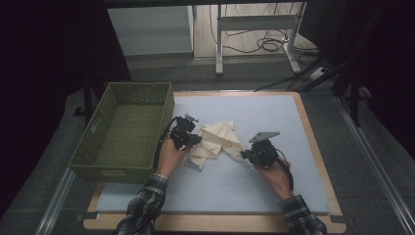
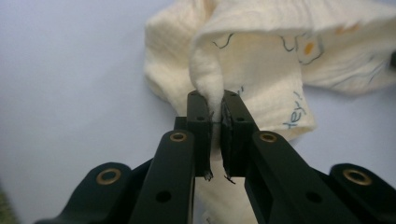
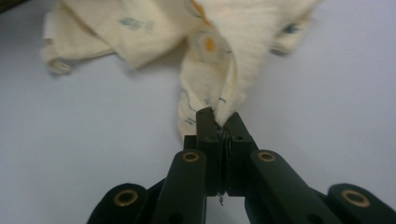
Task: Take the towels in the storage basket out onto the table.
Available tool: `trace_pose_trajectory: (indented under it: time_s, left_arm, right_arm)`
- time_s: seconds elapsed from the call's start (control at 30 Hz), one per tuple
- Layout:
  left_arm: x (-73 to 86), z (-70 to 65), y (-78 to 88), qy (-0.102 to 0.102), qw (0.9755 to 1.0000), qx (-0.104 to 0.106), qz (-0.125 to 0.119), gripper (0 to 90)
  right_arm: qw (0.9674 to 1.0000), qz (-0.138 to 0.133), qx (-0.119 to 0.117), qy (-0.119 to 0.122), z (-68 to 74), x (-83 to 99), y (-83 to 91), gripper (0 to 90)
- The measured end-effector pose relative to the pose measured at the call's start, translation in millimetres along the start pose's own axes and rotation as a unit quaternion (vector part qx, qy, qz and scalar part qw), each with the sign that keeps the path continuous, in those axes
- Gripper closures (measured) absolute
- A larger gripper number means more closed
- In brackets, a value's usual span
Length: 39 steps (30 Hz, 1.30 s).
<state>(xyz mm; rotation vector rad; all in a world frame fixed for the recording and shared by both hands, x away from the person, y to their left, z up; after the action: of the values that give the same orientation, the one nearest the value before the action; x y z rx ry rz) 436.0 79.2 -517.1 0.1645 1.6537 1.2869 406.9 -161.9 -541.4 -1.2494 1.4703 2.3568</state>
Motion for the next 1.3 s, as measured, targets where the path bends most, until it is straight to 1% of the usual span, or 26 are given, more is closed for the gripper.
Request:
trace_pose_trajectory:
  time_s: [0.03,0.1,0.17,0.23,0.3,0.37,0.4,0.47,0.53,0.63,0.67,0.8,0.93,1.0,1.13,1.17,1.2,1.27,1.3]
  left_arm:
    - [-1.7,0.2,2.9,-0.002,1.0000,-0.004,0.000,83.6]
    - [-5.2,1.9,12.0,-0.017,0.9997,-0.016,0.002,83.6]
    - [-7.2,1.1,18.6,-0.023,0.9996,-0.016,-0.001,83.8]
    - [-7.9,-2.2,23.7,-0.030,0.9994,-0.014,-0.004,83.9]
    - [-8.1,-10.9,29.3,-0.038,0.9992,-0.004,-0.010,84.0]
    - [-7.5,-19.3,33.5,-0.047,0.9988,0.000,-0.016,84.1]
    - [-6.3,-25.2,36.6,-0.053,0.9984,0.006,-0.020,84.1]
    - [-3.1,-34.7,40.4,-0.057,0.9979,0.016,-0.027,84.1]
    - [2.1,-44.5,41.6,-0.064,0.9971,0.030,-0.028,83.8]
    - [12.1,-59.6,39.4,-0.068,0.9959,0.053,-0.029,83.5]
    - [14.7,-63.2,38.3,-0.069,0.9955,0.057,-0.029,83.3]
    - [28.7,-81.7,30.9,-0.077,0.9934,0.079,-0.028,82.9]
    - [41.5,-97.8,25.2,-0.079,0.9913,0.101,-0.027,82.3]
    - [47.7,-105.9,24.5,-0.083,0.9900,0.111,-0.027,82.1]
    - [61.0,-121.3,21.3,-0.081,0.9874,0.133,-0.030,81.7]
    - [64.2,-123.2,19.8,-0.081,0.9871,0.135,-0.029,80.5]
    - [67.0,-124.6,18.8,-0.080,0.9868,0.138,-0.028,77.4]
    - [70.8,-123.6,20.4,-0.079,0.9869,0.137,-0.032,65.2]
    - [71.6,-122.2,22.1,-0.077,0.9871,0.136,-0.034,61.9]
  right_arm:
    - [1.0000,-0.003,0.004,-0.003,-5.6,-0.4,5.1,87.8]
    - [0.9998,-0.006,0.015,-0.008,-15.3,-0.7,13.6,87.8]
    - [0.9996,-0.011,0.025,-0.010,-25.5,-1.0,24.3,87.8]
    - [0.9993,-0.018,0.031,-0.010,-31.3,-2.1,34.1,87.8]
    - [0.9991,-0.028,0.031,-0.008,-33.6,-3.9,44.7,87.8]
    - [0.9988,-0.036,0.033,-0.003,-33.8,-4.6,55.1,87.8]
    - [0.9988,-0.037,0.032,-0.001,-33.3,-4.2,58.7,87.7]
    - [0.9988,-0.037,0.032,0.006,-31.4,-0.1,68.0,87.7]
    - [0.9989,-0.035,0.031,0.009,-30.0,7.4,74.3,87.6]
    - [0.9992,-0.030,0.024,0.008,-28.5,23.0,81.4,87.6]
    - [0.9993,-0.028,0.023,0.009,-28.3,28.8,83.1,87.5]
    - [0.9997,-0.019,0.013,0.008,-26.8,51.0,86.8,87.4]
    - [0.9999,-0.013,0.005,0.006,-25.4,70.3,91.1,87.4]
    - [0.9999,-0.012,-0.001,0.003,-24.2,78.6,95.0,87.3]
    - [0.9998,-0.008,-0.018,-0.008,-20.6,95.6,99.2,86.8]
    - [0.9997,-0.004,-0.022,-0.013,-19.9,99.9,99.0,86.1]
    - [0.9996,-0.002,-0.026,-0.013,-19.8,103.6,98.3,84.3]
    - [0.9996,0.002,-0.025,-0.015,-20.3,109.2,98.8,77.6]
    - [0.9996,0.003,-0.025,-0.014,-21.0,110.8,100.5,74.9]
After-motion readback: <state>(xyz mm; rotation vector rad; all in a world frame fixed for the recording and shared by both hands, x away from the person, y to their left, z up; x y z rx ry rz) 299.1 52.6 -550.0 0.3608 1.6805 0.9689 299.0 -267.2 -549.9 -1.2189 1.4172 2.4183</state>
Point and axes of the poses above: each handheld gripper's, and its own axes: y roughly backward along the jaws, x roughly out of its underside, z roughly to its left, the point moved 6 cm from there along -y, roughly forward along the jaws, and after that the axes turned 15 degrees about -y, right-handed, at the moved point
